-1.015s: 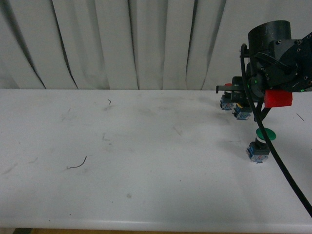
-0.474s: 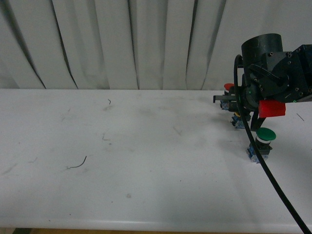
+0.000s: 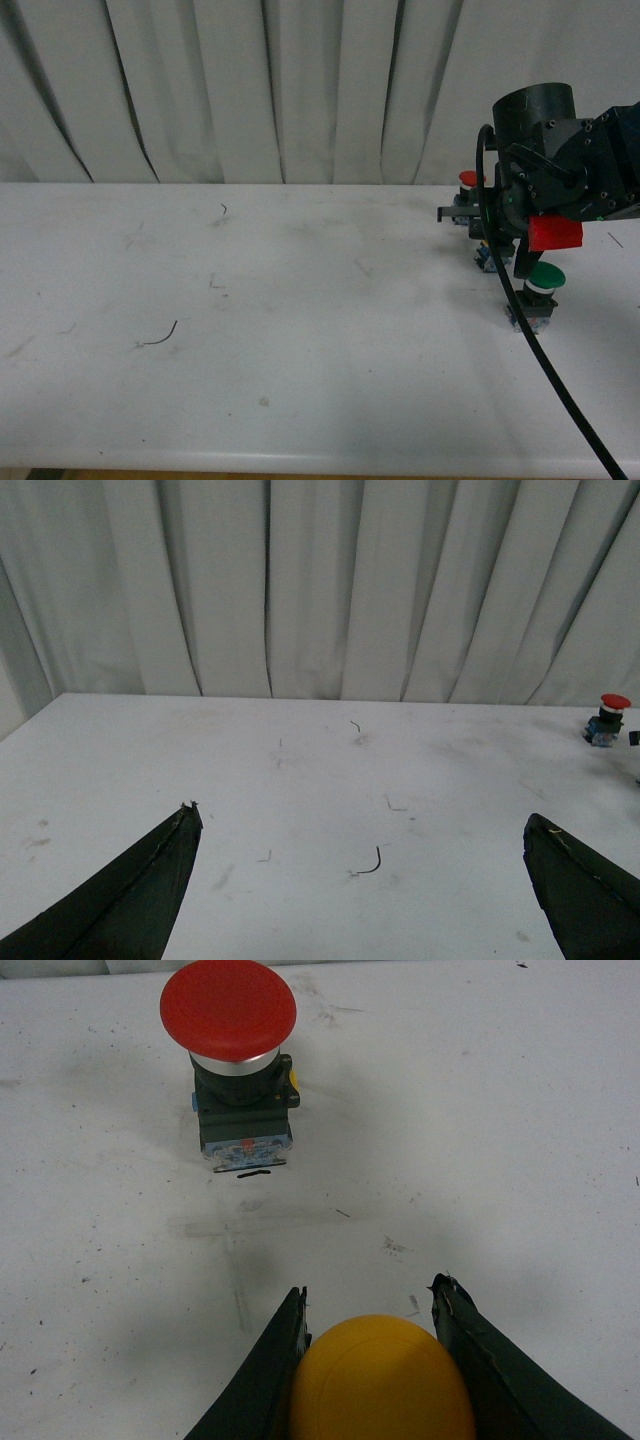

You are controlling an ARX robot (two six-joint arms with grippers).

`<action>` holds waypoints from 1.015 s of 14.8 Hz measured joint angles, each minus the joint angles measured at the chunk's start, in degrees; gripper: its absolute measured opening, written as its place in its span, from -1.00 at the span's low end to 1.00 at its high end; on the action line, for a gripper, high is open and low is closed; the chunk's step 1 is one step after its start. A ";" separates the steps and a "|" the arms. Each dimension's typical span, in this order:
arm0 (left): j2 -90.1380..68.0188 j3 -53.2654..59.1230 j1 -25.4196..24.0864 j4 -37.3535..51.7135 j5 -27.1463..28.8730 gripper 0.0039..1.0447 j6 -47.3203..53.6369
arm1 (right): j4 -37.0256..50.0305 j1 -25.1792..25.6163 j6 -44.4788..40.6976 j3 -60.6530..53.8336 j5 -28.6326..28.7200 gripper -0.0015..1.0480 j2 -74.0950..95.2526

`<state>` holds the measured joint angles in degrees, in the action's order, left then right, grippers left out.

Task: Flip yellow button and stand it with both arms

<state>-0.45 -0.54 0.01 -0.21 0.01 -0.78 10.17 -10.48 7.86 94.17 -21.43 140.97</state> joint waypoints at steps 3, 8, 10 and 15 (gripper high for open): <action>0.00 0.00 0.00 0.00 0.00 0.88 0.00 | 0.00 0.02 0.00 0.00 -0.02 -0.33 0.00; 0.00 0.00 0.00 0.00 0.00 0.88 0.00 | 0.09 0.46 -0.02 0.00 -0.90 -0.33 0.00; 0.00 0.00 0.00 0.00 0.00 0.88 0.00 | 0.07 0.74 -0.02 0.00 -0.87 -0.33 0.09; 0.00 0.00 0.00 0.00 0.00 0.88 0.00 | 0.07 0.74 0.00 0.22 -0.15 0.71 0.44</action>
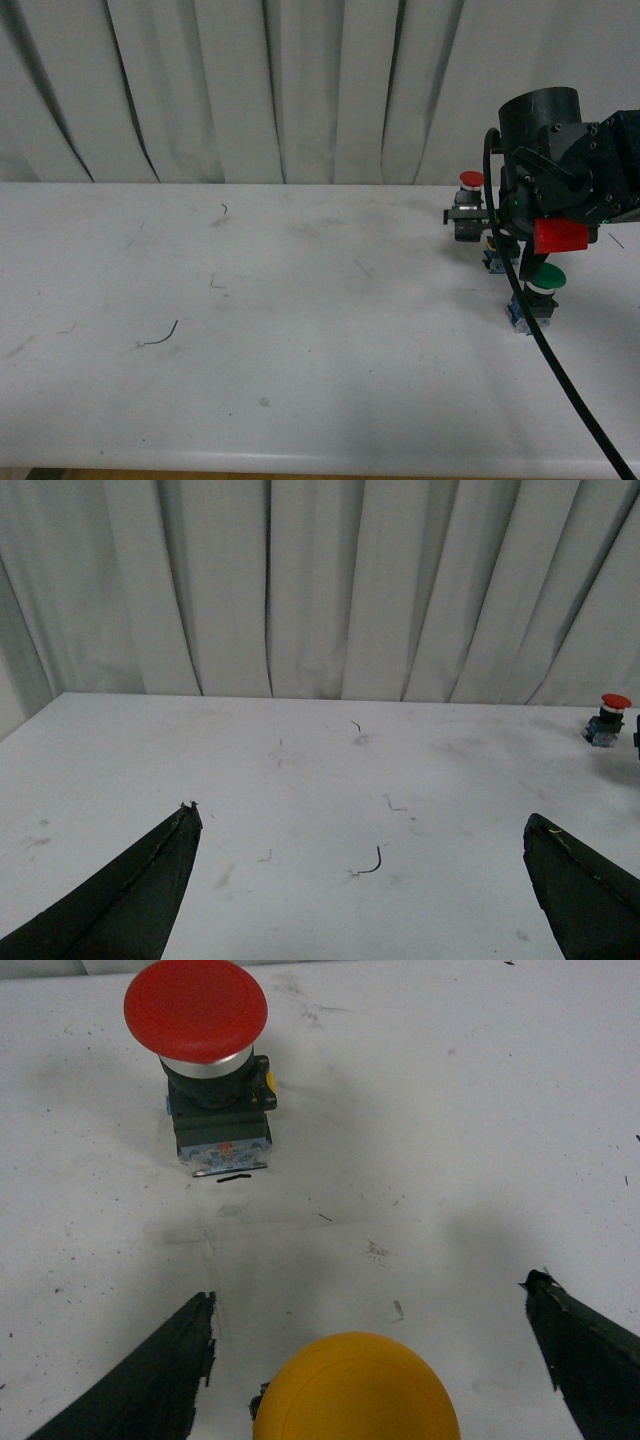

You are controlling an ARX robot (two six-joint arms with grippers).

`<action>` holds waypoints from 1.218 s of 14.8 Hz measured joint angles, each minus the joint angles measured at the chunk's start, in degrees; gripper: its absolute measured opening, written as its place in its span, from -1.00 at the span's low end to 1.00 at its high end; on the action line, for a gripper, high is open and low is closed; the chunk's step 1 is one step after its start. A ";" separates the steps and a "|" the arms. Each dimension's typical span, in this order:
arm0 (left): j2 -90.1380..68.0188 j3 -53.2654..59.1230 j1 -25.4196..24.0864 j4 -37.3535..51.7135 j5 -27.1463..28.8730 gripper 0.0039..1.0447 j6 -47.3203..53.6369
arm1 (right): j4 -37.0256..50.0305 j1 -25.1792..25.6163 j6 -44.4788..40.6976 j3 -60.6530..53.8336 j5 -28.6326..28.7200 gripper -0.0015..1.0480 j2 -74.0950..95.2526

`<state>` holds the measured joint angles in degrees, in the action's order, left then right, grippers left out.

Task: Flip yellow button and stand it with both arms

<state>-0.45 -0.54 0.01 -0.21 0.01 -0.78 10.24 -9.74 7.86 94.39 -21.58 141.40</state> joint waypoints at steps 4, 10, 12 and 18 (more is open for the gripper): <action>0.00 0.00 0.00 0.00 0.00 0.88 0.00 | 3.85 0.02 0.55 -1.49 2.60 0.88 -1.03; 0.00 0.00 0.00 0.00 0.00 0.88 0.00 | 23.17 5.03 -0.44 -25.00 10.05 0.88 -25.62; 0.00 0.00 0.00 0.00 0.00 0.88 0.00 | 29.33 6.86 -0.13 -38.60 14.56 0.88 -38.40; 0.00 0.00 0.00 0.00 -0.02 0.88 0.00 | 15.89 5.14 -2.67 -60.61 20.52 0.78 -81.66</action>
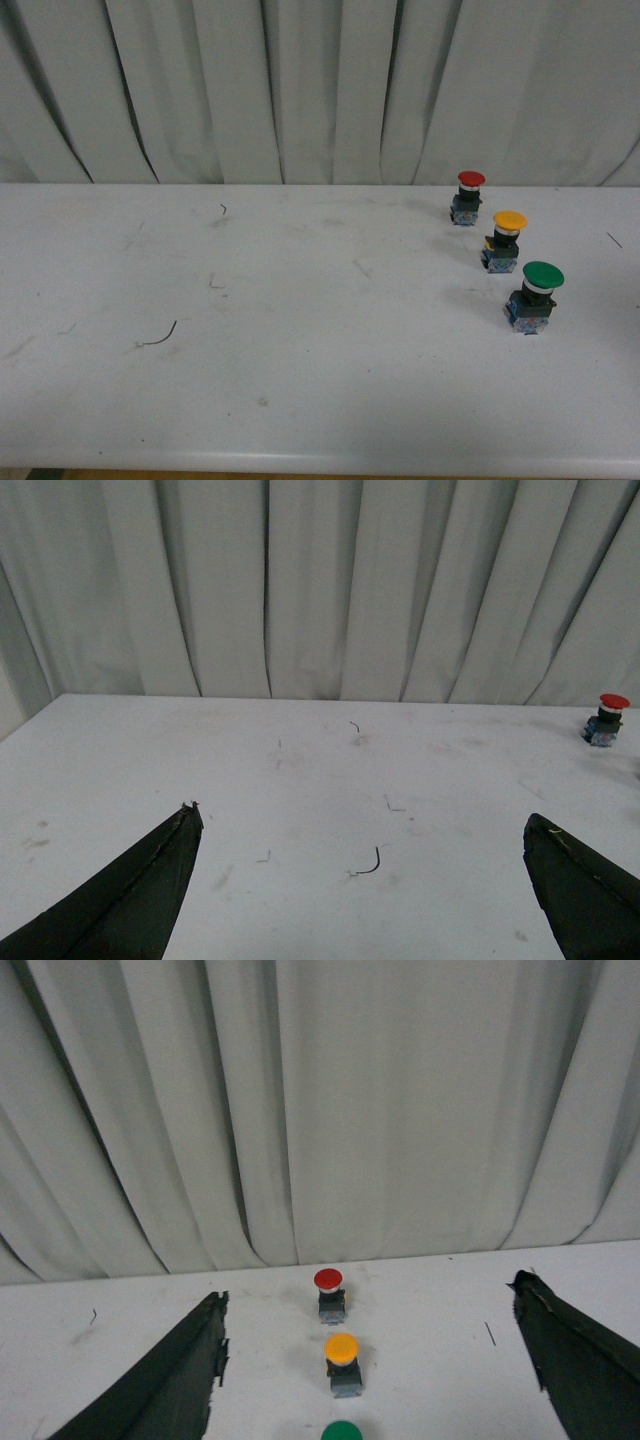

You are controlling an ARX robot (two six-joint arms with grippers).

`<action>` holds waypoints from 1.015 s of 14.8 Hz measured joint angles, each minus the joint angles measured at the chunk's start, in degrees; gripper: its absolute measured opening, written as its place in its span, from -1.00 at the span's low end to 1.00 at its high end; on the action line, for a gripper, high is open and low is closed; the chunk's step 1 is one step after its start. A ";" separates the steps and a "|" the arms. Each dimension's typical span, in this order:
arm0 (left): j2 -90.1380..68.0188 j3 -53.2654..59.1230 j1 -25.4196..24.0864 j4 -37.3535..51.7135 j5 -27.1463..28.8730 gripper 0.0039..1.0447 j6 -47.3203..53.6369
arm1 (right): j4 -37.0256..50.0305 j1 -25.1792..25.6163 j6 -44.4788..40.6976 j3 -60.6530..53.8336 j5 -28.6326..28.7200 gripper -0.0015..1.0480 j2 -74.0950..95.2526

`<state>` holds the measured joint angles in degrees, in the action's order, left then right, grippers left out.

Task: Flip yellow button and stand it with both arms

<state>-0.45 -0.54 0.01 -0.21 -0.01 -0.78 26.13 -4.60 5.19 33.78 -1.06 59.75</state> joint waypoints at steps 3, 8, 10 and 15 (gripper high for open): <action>0.00 0.00 0.00 0.00 0.02 0.88 0.00 | -15.74 -3.50 -4.04 -8.09 -7.04 0.04 -21.68; 0.00 0.00 0.00 0.00 0.02 0.88 0.00 | -12.50 4.63 -5.05 -20.83 0.39 -0.97 -32.28; 0.00 0.00 0.00 0.00 0.02 0.88 0.00 | -11.91 4.55 -5.05 -23.39 1.07 -0.97 -35.63; 0.00 0.00 0.00 0.00 0.02 0.88 0.00 | -13.31 4.61 -5.05 -28.70 1.07 -0.97 -42.14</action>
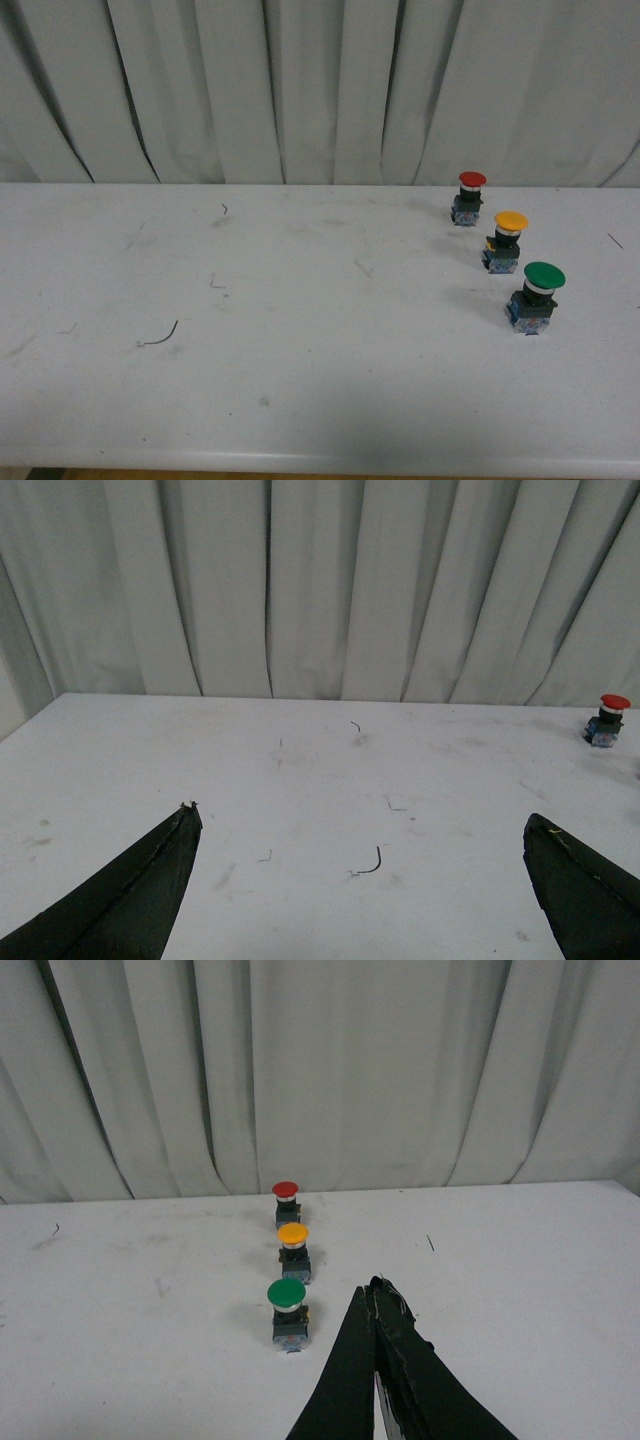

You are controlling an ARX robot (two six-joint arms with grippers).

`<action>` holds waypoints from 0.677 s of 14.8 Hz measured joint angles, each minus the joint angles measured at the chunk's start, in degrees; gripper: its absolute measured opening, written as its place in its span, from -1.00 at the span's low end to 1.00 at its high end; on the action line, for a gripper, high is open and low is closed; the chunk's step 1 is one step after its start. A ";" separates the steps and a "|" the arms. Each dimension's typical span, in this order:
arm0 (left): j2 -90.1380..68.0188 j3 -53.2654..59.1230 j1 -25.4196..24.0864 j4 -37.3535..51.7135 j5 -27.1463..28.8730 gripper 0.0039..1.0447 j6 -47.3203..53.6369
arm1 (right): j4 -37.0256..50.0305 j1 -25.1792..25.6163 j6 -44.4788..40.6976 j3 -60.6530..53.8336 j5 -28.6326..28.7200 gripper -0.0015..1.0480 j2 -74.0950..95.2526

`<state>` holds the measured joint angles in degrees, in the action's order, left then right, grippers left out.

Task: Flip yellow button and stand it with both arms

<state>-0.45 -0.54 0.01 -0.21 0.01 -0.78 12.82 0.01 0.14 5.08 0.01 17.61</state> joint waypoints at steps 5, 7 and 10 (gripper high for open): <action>0.00 0.00 0.00 0.00 0.00 0.88 0.00 | -2.64 0.00 0.00 -2.25 -0.02 -0.97 -4.85; 0.00 0.00 0.00 0.00 0.00 0.88 0.00 | -2.93 0.00 0.00 -3.39 -0.02 -0.97 -6.64; 0.00 0.00 0.00 -0.07 -0.02 0.88 0.00 | -12.50 0.00 0.00 -4.42 -0.04 -0.97 -17.57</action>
<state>-0.45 -0.54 0.01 -0.27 -0.01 -0.78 0.32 0.01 0.14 0.67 -0.03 0.03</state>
